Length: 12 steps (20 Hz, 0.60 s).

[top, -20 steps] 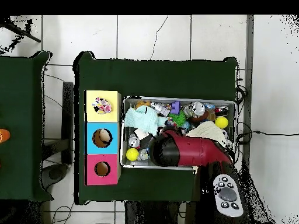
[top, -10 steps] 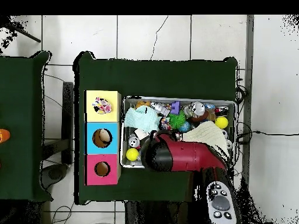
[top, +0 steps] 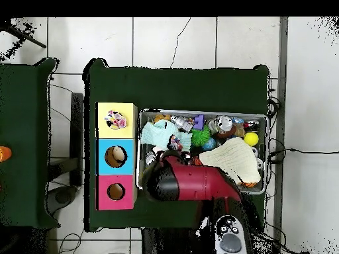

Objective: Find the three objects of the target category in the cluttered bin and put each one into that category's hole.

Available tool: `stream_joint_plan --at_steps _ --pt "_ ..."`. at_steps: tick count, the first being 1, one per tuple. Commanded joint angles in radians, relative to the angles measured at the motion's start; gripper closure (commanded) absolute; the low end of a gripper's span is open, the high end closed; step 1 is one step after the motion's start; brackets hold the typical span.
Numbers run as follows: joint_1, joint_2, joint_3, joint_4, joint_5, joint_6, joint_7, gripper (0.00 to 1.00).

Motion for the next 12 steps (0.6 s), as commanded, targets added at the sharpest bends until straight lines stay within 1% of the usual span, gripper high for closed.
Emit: stream_joint_plan --at_steps 1,6,9,12 --pt "0.056 -0.035 -0.015 0.063 0.085 0.147 0.22 1.0" --pt "0.134 -0.059 -0.053 0.064 0.138 0.182 0.252 1.0" --pt "0.154 -0.066 -0.069 0.058 0.16 0.203 0.245 1.0" --pt "0.164 -0.073 -0.074 0.028 0.177 0.234 0.222 1.0"
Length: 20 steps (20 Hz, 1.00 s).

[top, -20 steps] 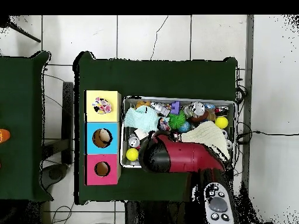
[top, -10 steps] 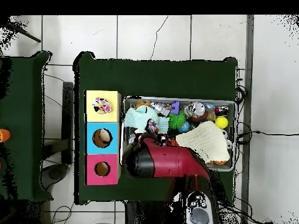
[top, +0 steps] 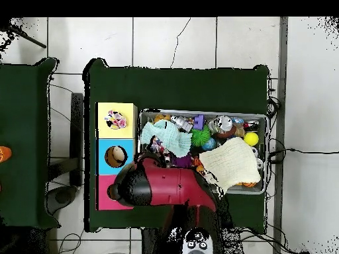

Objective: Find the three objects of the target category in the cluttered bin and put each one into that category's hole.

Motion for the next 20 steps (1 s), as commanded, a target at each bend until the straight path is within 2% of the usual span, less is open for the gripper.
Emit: stream_joint_plan --at_steps 1,4,9,20 --pt "0.02 -0.018 -0.021 0.009 0.07 0.16 0.218 1.0" --pt "0.041 -0.03 -0.022 -0.024 0.092 0.179 0.22 1.0" --pt "0.072 -0.036 -0.014 -0.038 0.136 0.193 0.229 1.0" --pt "0.182 0.016 -0.048 -0.166 0.203 0.281 0.286 1.0"
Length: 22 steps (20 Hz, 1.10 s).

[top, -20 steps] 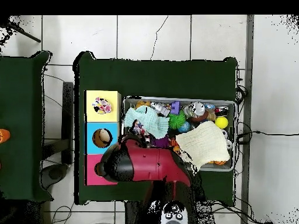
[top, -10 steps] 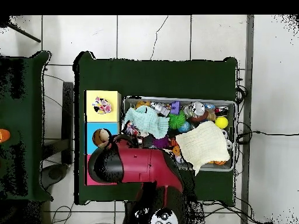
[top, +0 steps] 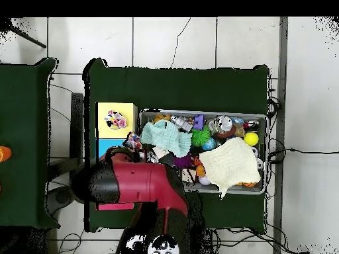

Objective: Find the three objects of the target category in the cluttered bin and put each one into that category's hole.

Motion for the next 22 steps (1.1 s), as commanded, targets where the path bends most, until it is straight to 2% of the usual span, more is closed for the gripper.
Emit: stream_joint_plan --at_steps 1,7,12,22 --pt "0.043 0.043 -0.011 -0.096 0.067 0.162 0.293 1.0" --pt "0.077 0.084 -0.027 -0.117 0.115 0.166 0.316 1.0" --pt "0.044 0.125 0.004 -0.107 0.138 0.109 0.254 1.0" --pt "-0.003 0.148 0.015 -0.19 0.117 0.154 0.167 1.0"
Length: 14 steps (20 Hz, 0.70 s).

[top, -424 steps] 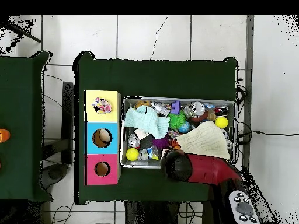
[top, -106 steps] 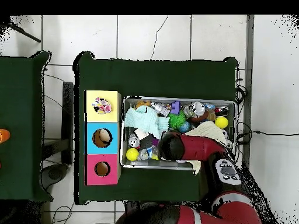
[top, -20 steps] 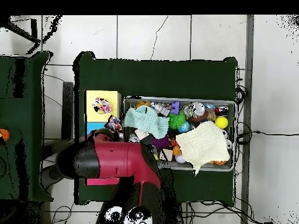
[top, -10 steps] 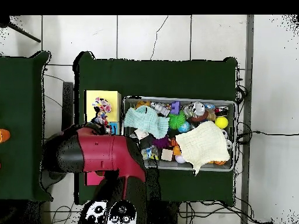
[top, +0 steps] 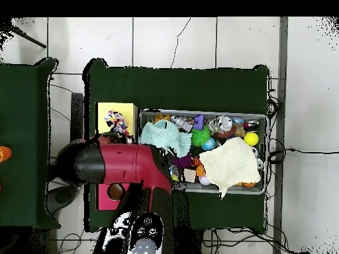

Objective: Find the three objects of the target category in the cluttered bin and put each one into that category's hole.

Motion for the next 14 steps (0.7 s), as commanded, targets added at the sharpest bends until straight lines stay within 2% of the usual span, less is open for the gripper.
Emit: stream_joint_plan --at_steps 1,9,14 --pt "-0.051 0.052 0.036 -0.061 0.019 0.112 0.151 1.0" --pt "0.015 0.083 0.005 -0.156 0.033 0.197 0.241 1.0" --pt "0.047 0.113 0.004 -0.208 0.069 0.235 0.298 1.0"
